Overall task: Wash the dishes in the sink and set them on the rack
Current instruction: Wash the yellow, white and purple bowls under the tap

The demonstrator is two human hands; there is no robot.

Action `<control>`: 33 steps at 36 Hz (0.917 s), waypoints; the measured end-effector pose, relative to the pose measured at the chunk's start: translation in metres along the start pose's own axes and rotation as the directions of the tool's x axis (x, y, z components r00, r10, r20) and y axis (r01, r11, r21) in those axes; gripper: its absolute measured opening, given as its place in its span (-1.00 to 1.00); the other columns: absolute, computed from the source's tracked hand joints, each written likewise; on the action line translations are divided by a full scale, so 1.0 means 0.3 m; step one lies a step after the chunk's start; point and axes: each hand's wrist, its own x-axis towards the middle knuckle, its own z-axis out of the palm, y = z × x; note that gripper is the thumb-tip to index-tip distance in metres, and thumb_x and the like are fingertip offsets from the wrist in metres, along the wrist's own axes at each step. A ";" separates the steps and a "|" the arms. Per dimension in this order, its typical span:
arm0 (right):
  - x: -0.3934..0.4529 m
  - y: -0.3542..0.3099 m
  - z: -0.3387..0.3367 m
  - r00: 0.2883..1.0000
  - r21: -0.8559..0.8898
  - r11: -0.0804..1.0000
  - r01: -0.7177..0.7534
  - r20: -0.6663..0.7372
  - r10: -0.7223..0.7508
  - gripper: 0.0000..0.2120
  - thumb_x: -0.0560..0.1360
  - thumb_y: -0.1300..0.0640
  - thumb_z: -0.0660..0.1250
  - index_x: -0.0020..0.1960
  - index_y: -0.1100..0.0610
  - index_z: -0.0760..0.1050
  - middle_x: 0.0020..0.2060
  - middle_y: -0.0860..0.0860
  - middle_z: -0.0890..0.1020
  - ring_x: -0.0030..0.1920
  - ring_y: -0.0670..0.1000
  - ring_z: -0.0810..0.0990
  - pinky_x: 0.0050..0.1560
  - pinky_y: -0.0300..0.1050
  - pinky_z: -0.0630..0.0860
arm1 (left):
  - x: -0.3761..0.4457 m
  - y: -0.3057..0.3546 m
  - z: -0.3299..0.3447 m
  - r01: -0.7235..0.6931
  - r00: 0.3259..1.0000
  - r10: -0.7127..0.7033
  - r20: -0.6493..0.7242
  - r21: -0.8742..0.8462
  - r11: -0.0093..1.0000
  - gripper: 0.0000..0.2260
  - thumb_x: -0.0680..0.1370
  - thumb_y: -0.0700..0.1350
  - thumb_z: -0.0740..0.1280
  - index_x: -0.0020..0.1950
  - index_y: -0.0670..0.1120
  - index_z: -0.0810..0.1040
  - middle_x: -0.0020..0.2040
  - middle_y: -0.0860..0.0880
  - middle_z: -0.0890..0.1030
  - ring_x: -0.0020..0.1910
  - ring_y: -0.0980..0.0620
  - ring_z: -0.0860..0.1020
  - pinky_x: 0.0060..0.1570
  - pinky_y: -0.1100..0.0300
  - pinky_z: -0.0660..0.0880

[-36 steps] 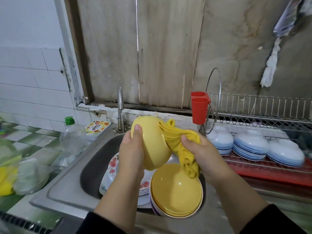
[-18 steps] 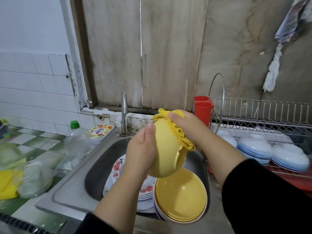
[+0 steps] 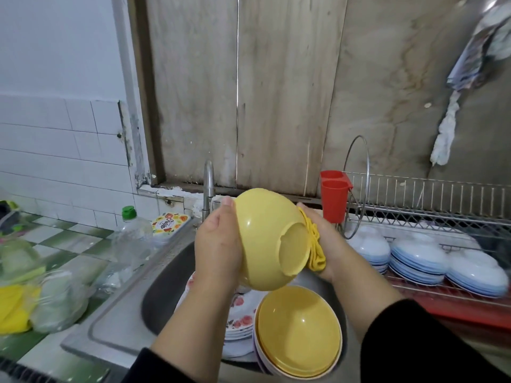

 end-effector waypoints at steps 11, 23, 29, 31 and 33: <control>-0.018 0.020 -0.030 0.997 0.349 0.934 -0.081 0.016 0.081 -0.38 0.32 -0.42 0.25 0.08 0.05 0.62 0.01 0.20 0.67 0.09 0.28 0.57 0.12 0.24 0.47 | -0.075 -0.015 0.060 0.257 0.960 -0.212 0.180 -0.281 0.925 -0.76 0.62 0.13 0.08 -0.08 0.10 0.48 -0.05 0.06 0.56 -0.04 0.08 0.53 -0.10 0.13 0.47; -0.030 0.084 0.048 0.972 0.460 0.859 -0.223 0.040 0.231 -0.32 0.29 -0.45 0.31 0.15 0.04 0.60 0.00 0.19 0.68 0.05 0.25 0.60 0.00 0.17 0.54 | -0.051 0.031 0.134 -0.013 0.998 0.011 -0.063 -0.042 0.999 -0.70 0.66 0.03 0.02 -0.14 -0.06 0.40 -0.23 0.04 0.44 -0.19 0.03 0.43 -0.34 0.20 0.26; -0.035 -0.003 -0.034 0.997 0.402 0.913 -0.073 0.043 0.061 -0.47 0.35 -0.37 0.27 0.01 0.05 0.62 -0.11 0.16 0.70 -0.04 0.21 0.63 -0.05 0.13 0.58 | -0.012 0.013 0.089 0.282 0.934 -0.226 0.278 -0.183 0.942 -0.56 0.56 0.30 0.09 0.14 0.00 0.49 0.00 0.00 0.60 0.02 -0.04 0.57 0.08 -0.09 0.52; -0.043 -0.036 -0.049 0.996 0.337 0.939 -0.069 0.073 0.047 -0.50 0.31 -0.34 0.28 -0.04 0.04 0.65 -0.05 0.13 0.70 -0.04 0.20 0.65 -0.05 0.18 0.58 | 0.058 0.040 0.073 0.414 0.894 -0.340 0.293 -0.250 0.875 -0.51 0.54 0.32 0.13 0.11 -0.05 0.56 0.02 -0.08 0.64 0.04 -0.13 0.60 0.07 -0.26 0.51; -0.049 -0.029 -0.033 0.995 0.342 0.935 -0.097 0.060 0.082 -0.49 0.34 -0.36 0.27 -0.07 0.05 0.66 -0.05 0.14 0.70 -0.04 0.20 0.64 -0.01 0.15 0.57 | 0.073 0.068 0.081 0.400 0.911 -0.364 0.191 -0.204 0.894 -0.60 0.57 0.25 0.14 -0.06 -0.08 0.50 -0.10 -0.05 0.58 0.04 -0.16 0.56 0.10 -0.23 0.50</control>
